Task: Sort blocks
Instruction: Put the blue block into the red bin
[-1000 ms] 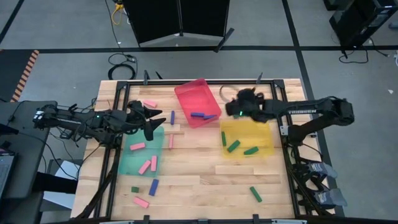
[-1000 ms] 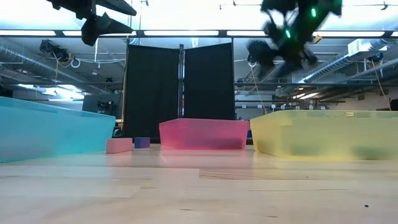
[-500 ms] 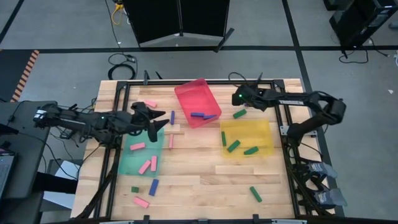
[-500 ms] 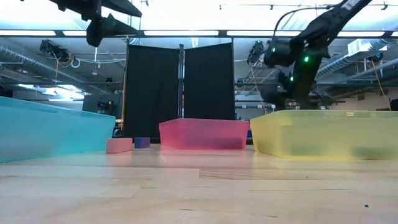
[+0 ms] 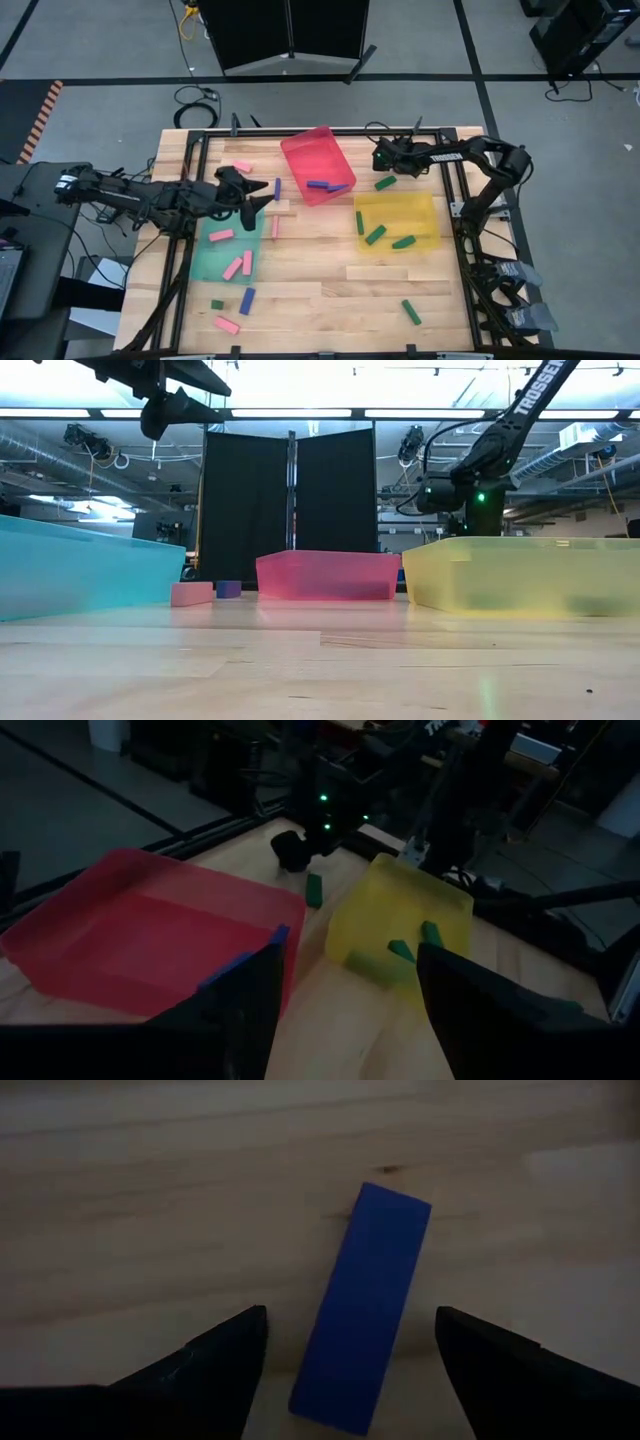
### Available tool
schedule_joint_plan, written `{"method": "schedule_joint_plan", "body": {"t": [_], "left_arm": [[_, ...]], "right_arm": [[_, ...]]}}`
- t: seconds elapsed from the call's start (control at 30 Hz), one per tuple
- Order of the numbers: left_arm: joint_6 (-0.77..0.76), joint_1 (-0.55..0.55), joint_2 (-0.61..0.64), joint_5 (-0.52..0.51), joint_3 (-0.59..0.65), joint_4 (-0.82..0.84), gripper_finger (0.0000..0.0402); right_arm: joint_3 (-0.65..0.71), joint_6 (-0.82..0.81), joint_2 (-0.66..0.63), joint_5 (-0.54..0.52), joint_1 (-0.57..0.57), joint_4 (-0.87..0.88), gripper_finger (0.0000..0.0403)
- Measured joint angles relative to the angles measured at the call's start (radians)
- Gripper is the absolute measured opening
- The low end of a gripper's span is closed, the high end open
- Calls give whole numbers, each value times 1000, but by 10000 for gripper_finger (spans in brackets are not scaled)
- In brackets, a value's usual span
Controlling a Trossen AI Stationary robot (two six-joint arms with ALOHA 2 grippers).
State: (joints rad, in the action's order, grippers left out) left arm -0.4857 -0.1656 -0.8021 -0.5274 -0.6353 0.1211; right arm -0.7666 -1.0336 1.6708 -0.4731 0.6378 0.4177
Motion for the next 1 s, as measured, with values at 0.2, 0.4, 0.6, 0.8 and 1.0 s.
{"method": "schedule_joint_plan", "body": {"t": [0.2, 0.4, 0.6, 0.8, 1.0], "left_arm": [[8, -1, 0, 0, 0, 0, 237], [9, -1, 0, 0, 0, 3, 237], [9, -1, -3, 0, 0, 4, 237], [6, -1, -3, 0, 0, 10, 237], [-19, -1, -9, 0, 0, 20, 237]], "right_arm": [[-3, 21, 24, 42, 31, -40, 245], [-3, 31, 20, 60, 29, -50, 150], [-2, 30, 22, 24, -26, -47, 119], [5, 42, -16, -3, -102, -57, 119], [4, 114, -153, -95, -200, -207, 119]]}}
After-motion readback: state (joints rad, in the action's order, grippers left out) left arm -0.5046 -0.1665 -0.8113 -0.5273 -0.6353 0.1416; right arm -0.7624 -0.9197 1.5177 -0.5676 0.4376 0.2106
